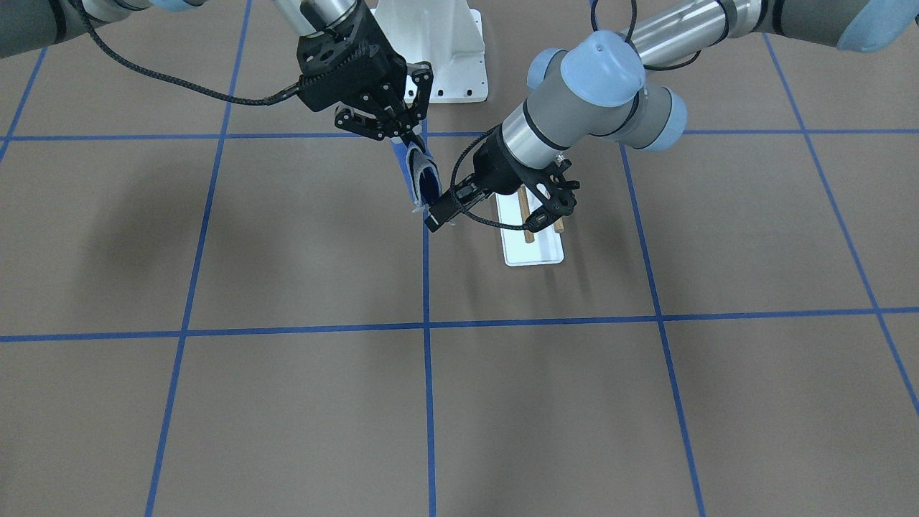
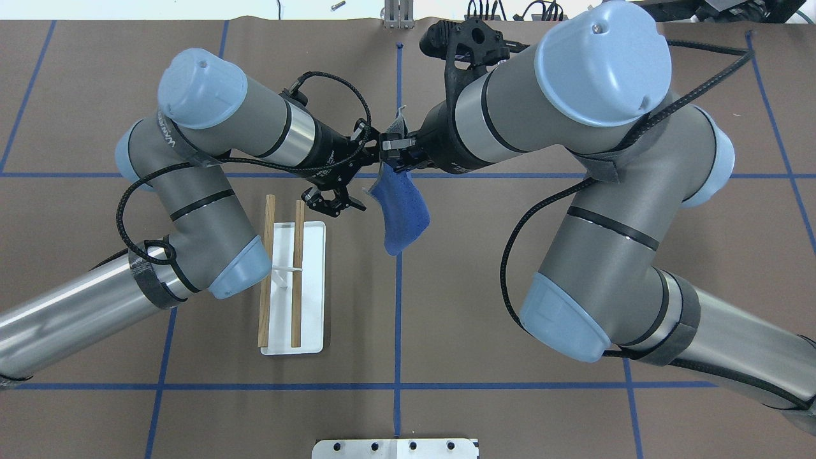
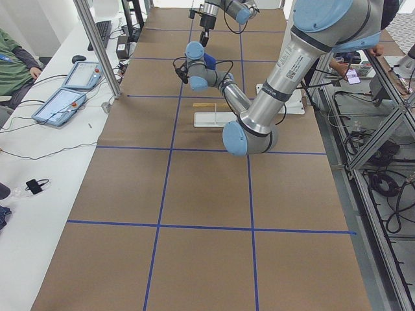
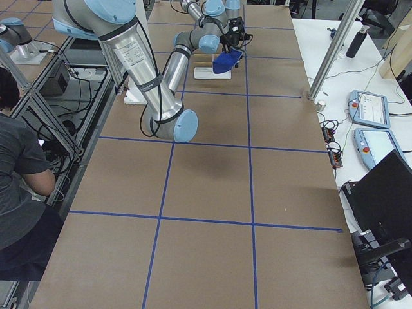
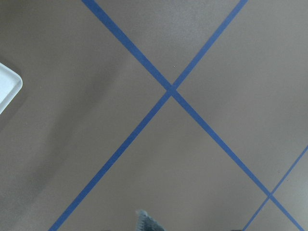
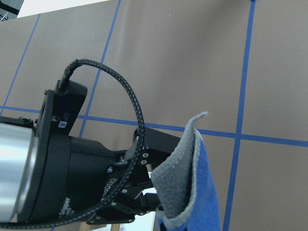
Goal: Hang towel on rack
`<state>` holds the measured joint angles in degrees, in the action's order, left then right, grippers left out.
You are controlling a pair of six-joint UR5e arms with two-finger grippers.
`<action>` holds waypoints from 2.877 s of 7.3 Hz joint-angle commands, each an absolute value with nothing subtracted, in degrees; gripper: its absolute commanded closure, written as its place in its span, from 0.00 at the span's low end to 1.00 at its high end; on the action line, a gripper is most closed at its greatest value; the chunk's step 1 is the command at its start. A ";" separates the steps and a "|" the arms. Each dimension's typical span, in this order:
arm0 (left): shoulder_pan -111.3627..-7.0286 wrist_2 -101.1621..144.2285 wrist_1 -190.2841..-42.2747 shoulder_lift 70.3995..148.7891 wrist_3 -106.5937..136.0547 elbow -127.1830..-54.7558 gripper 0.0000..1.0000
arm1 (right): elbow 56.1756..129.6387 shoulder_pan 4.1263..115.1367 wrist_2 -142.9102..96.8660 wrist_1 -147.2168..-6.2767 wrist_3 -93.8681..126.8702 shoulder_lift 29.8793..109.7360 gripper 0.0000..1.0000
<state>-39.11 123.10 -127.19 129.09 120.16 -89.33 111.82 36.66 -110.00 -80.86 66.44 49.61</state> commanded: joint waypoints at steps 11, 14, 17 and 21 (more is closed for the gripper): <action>-39.29 123.22 -127.18 128.67 120.85 -90.88 1.00 | 112.06 36.82 -108.91 -80.77 66.88 49.92 0.00; -39.64 122.96 -126.74 128.24 120.85 -91.14 1.00 | 115.29 38.40 -109.77 -81.12 67.76 53.16 0.00; -39.73 122.87 -126.48 126.66 120.94 -94.72 1.00 | 113.66 43.92 -115.03 -82.70 67.59 56.85 0.00; -40.69 123.22 -123.40 120.07 122.96 -110.01 1.00 | 100.32 52.97 -122.39 -83.06 62.34 56.78 0.00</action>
<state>-40.46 122.94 -124.00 122.22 122.63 -105.90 104.67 50.16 -119.22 -83.05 64.67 56.74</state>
